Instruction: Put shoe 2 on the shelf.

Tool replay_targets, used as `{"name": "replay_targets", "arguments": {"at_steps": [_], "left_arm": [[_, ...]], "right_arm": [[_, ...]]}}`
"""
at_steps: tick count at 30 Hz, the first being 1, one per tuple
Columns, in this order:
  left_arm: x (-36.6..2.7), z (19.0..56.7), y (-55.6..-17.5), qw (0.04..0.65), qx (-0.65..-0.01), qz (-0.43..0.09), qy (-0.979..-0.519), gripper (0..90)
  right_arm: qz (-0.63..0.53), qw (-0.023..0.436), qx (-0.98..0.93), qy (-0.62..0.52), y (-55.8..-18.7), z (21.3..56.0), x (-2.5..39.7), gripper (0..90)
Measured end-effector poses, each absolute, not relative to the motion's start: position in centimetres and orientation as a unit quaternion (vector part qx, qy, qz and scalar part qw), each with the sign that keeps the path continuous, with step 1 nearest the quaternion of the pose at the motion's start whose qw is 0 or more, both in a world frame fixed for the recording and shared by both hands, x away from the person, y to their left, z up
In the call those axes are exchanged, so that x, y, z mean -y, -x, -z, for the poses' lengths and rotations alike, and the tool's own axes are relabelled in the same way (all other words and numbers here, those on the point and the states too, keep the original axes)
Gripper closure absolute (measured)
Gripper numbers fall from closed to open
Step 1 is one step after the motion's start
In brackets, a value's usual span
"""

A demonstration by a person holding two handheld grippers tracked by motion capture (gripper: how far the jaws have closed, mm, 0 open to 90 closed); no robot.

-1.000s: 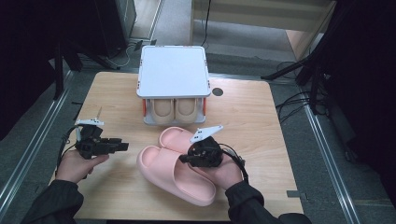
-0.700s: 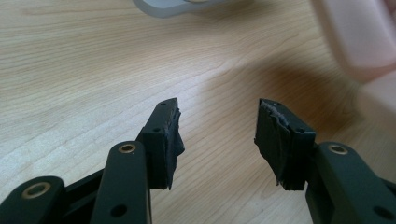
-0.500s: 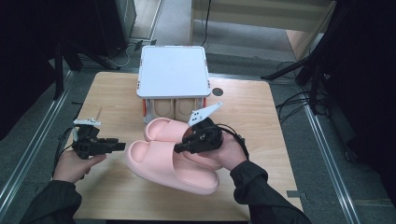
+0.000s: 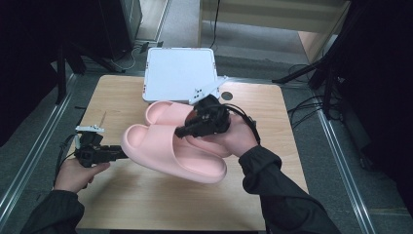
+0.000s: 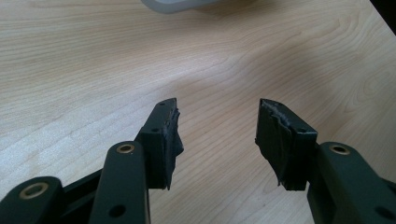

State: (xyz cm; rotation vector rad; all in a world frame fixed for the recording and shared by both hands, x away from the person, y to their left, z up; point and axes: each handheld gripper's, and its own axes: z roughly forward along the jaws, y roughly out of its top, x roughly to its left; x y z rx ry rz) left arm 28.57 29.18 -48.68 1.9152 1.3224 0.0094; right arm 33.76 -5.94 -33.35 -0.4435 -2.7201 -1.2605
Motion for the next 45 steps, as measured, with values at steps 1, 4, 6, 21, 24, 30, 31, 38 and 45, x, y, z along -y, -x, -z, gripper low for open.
{"name": "replay_targets", "arguments": {"at_steps": [1, 4, 6, 21, 24, 30, 31, 38, 45], "left_arm": [[-29.2, 48.7, -28.6, 0.397, -0.523, -0.004, -0.755, 48.3], [-29.2, 48.7, -28.6, 0.398, -0.522, -0.002, -0.754, 48.3], [-29.1, 48.7, -28.7, 0.397, -0.520, -0.001, -0.756, 48.3], [-28.6, 48.6, -29.1, 0.388, -0.513, -0.009, -0.766, 48.1], [-28.5, 48.6, -29.3, 0.390, -0.510, -0.009, -0.766, 48.1], [-27.9, 48.4, -29.8, 0.388, -0.495, -0.012, -0.777, 48.5], [-27.7, 48.3, -30.0, 0.390, -0.494, -0.011, -0.777, 48.5], [-26.8, 48.3, -30.9, 0.389, -0.479, -0.007, -0.787, 48.4], [-26.0, 48.3, -31.6, 0.386, -0.465, -0.004, -0.797, 48.5]], "right_arm": [[0.413, 0.051, 0.896, 0.152, -34.1, 33.0, 5.8, 77.5], [0.412, 0.047, 0.891, 0.186, -35.6, 31.9, 5.3, 77.6], [0.412, 0.028, 0.886, 0.211, -36.6, 31.3, 5.0, 77.6], [0.386, -0.094, 0.850, 0.346, -45.0, 28.7, 2.6, 77.6], [0.382, -0.111, 0.833, 0.385, -46.5, 28.5, 2.0, 77.6], [0.357, -0.137, 0.798, 0.467, -49.0, 29.1, 0.6, 77.5], [0.354, -0.144, 0.793, 0.475, -49.2, 29.2, 0.4, 77.5], [0.349, -0.172, 0.746, 0.540, -51.2, 30.0, -1.1, 77.2], [0.347, -0.180, 0.725, 0.566, -52.3, 31.3, -2.9, 76.7]]}}
